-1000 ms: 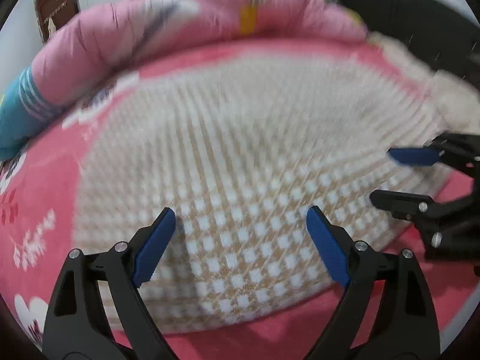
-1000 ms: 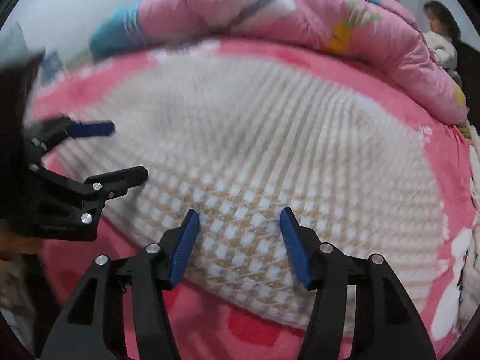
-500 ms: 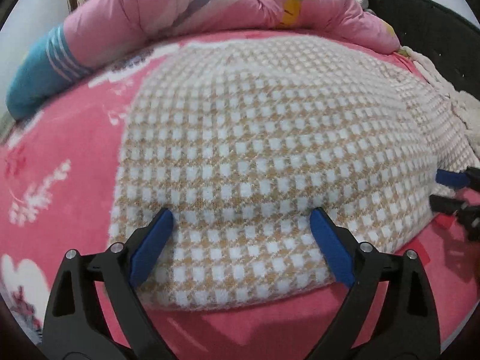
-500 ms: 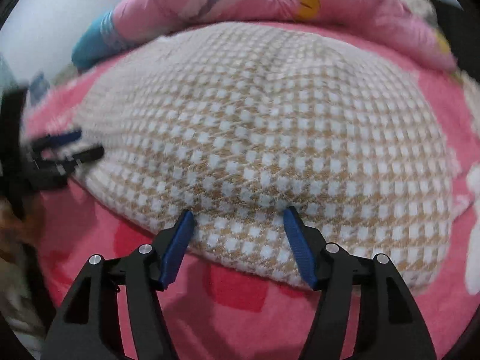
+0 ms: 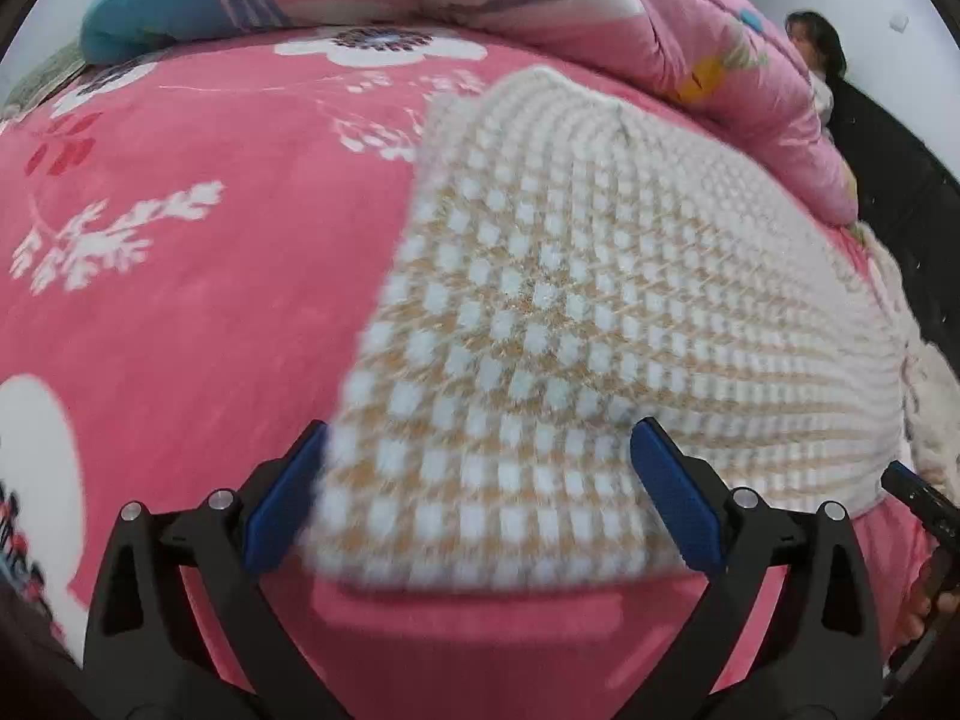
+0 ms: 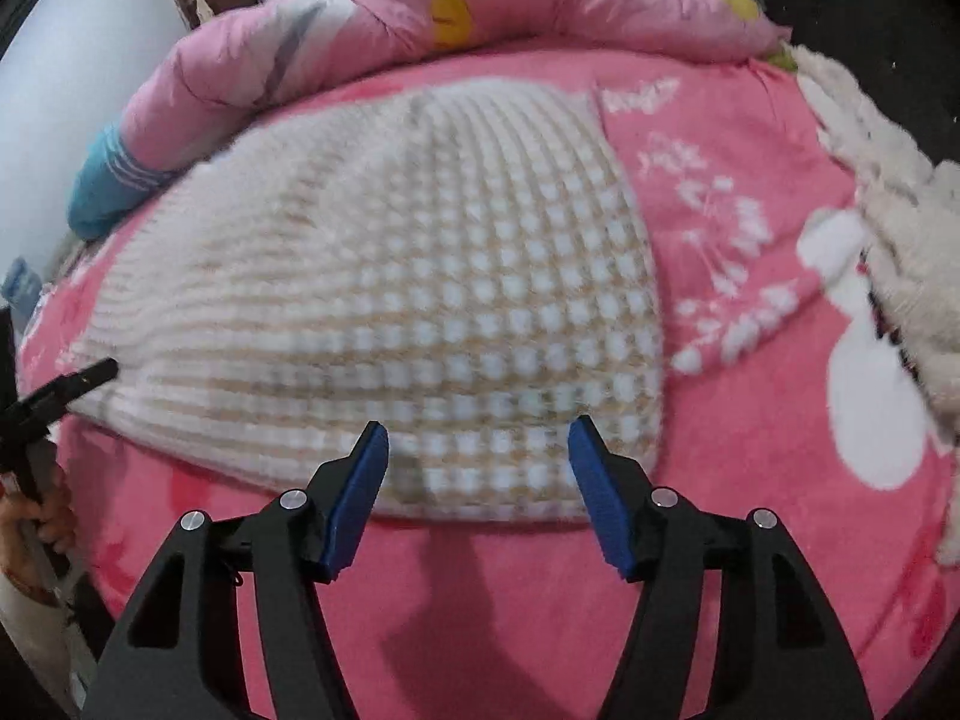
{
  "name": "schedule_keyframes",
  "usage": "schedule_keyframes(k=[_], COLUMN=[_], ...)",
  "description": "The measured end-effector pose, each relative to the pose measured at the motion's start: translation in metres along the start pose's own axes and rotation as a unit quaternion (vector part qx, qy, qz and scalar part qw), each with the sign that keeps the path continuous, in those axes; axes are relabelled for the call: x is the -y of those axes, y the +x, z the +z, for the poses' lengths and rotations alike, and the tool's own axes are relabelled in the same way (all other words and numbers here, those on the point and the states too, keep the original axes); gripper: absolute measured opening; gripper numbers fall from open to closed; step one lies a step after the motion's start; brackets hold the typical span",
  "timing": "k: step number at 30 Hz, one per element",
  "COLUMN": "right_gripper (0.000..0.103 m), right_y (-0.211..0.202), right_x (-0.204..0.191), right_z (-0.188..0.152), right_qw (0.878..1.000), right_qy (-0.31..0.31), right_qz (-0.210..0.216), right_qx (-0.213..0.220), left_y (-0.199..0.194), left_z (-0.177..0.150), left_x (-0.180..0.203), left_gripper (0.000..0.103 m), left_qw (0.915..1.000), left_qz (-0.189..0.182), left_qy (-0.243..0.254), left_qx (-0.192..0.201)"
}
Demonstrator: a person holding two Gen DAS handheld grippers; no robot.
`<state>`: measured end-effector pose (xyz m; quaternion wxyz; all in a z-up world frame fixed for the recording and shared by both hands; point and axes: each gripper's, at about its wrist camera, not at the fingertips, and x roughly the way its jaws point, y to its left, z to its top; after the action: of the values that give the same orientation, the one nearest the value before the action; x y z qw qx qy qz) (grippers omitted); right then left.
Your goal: Fold large clothes
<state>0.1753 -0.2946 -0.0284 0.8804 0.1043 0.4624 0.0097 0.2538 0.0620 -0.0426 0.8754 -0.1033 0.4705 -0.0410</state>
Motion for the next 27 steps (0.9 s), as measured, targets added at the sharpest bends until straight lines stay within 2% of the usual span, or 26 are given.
schedule_keyframes(k=[2, 4, 6, 8, 10, 13, 15, 17, 19, 22, 27], right_gripper=[0.063, 0.077, 0.083, 0.087, 0.087, 0.087, 0.09, 0.095, 0.096, 0.097, 0.097], right_y=[-0.021, -0.032, -0.036, -0.037, -0.027, -0.009, 0.003, 0.015, 0.014, 0.012, 0.012], right_x=[-0.021, -0.045, -0.065, -0.075, -0.082, -0.089, -0.096, -0.1, -0.106, -0.107, -0.1], right_z=[-0.003, -0.013, -0.019, -0.027, -0.029, -0.042, -0.055, -0.066, -0.071, -0.074, -0.078], right_qw=[1.0, 0.998, 0.997, 0.996, 0.997, 0.998, 0.996, 0.993, 0.992, 0.992, 0.995], right_qy=[-0.013, -0.041, -0.06, -0.061, -0.057, -0.064, -0.074, -0.089, -0.104, -0.103, -0.079], right_qz=[0.022, 0.026, 0.038, 0.057, 0.047, 0.012, -0.02, -0.041, -0.055, -0.057, -0.036], right_qx=[0.014, 0.029, 0.035, 0.021, 0.004, -0.019, -0.039, -0.062, -0.05, -0.045, -0.046], left_y=[-0.017, -0.036, -0.049, -0.055, -0.044, -0.023, -0.021, -0.021, -0.022, -0.014, -0.012], left_z=[-0.006, -0.016, -0.024, -0.04, -0.051, -0.074, -0.086, -0.087, -0.089, -0.082, -0.084], left_x=[0.005, 0.016, 0.028, 0.041, 0.051, 0.061, 0.071, 0.075, 0.077, 0.074, 0.076], left_gripper=[0.096, 0.096, 0.096, 0.096, 0.096, 0.096, 0.096, 0.096, 0.096, 0.096, 0.096], left_qw=[0.9995, 0.9978, 0.996, 0.9957, 0.9958, 0.9957, 0.9931, 0.9922, 0.9916, 0.9916, 0.9908], left_qz=[0.009, 0.01, -0.005, -0.032, -0.042, -0.014, 0.022, 0.038, 0.047, 0.051, 0.061], left_qy=[0.022, 0.053, 0.074, 0.081, 0.081, 0.083, 0.113, 0.117, 0.118, 0.115, 0.116], left_qx=[0.019, 0.039, 0.049, 0.031, -0.004, -0.039, -0.022, -0.02, -0.024, -0.029, -0.034])
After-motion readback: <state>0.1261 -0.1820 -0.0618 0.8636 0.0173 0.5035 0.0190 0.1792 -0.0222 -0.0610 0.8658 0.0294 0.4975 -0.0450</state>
